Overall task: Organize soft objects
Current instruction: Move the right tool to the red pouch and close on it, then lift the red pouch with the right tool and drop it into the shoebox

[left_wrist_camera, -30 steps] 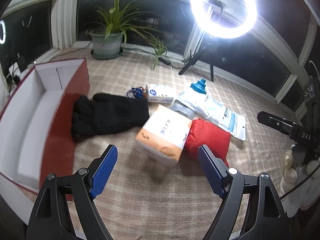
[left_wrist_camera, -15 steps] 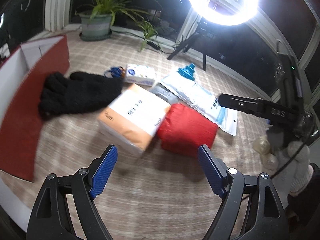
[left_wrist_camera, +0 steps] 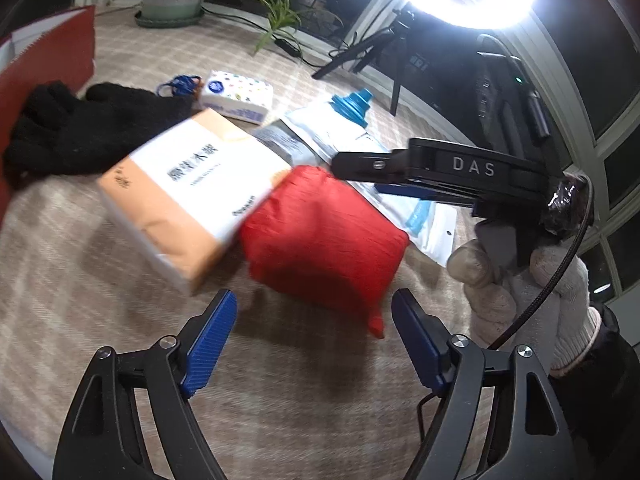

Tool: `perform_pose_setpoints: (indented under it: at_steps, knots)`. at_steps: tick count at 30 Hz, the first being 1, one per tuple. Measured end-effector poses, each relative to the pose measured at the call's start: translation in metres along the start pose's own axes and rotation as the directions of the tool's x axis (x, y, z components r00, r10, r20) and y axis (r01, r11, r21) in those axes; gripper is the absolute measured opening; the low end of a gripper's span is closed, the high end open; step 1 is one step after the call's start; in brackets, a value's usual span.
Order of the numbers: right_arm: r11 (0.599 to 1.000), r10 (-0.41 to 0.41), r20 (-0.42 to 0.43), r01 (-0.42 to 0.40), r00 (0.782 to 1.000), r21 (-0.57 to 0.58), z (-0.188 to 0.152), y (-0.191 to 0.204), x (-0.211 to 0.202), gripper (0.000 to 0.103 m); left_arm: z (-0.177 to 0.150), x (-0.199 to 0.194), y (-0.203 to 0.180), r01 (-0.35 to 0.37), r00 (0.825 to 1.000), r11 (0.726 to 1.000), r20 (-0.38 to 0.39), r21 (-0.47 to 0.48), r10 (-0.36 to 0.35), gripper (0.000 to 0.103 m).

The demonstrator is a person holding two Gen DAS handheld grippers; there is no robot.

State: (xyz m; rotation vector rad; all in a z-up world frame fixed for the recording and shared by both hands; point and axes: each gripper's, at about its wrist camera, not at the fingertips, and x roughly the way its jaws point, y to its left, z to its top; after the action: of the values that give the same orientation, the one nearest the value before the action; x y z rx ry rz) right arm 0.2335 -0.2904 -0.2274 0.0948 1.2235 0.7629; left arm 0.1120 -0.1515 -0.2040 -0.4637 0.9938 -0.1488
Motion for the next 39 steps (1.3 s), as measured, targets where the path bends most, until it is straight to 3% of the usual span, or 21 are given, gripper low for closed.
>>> perform_pose_setpoints:
  at_steps: [4,9,15,19,29,39]
  knots:
    - [0.999,0.046,-0.058,-0.047,0.997,-0.003,0.0,-0.002,0.012,0.075,0.001,0.013,-0.005,0.019,0.999,1.0,-0.027,-0.005,-0.019,0.079]
    - [0.99,0.135,-0.116,-0.13,0.984,0.048,-0.013,-0.009,0.019,0.067,0.0,0.026,-0.001,0.03,0.998,0.999,-0.057,-0.039,-0.032,0.076]
    - [0.982,0.174,-0.116,-0.164,0.978,0.089,-0.028,-0.014,0.011,0.059,0.002,0.031,0.001,0.022,0.998,0.999,-0.061,-0.032,-0.024,0.065]
    - [0.977,0.188,-0.108,-0.176,0.976,0.118,-0.036,-0.016,0.003,0.054,0.001,0.028,0.0,0.015,0.998,1.0,-0.053,-0.02,-0.016,0.063]
    - [0.972,0.202,-0.033,-0.196,0.979,0.132,-0.039,0.01,-0.029,0.05,0.003,-0.009,-0.009,0.021,1.0,0.999,0.015,0.033,-0.022,0.063]
    - [0.979,0.196,0.051,-0.198,0.979,0.053,-0.01,0.093,-0.058,0.05,0.024,-0.083,0.017,0.034,0.989,0.997,0.144,0.073,-0.045,0.062]
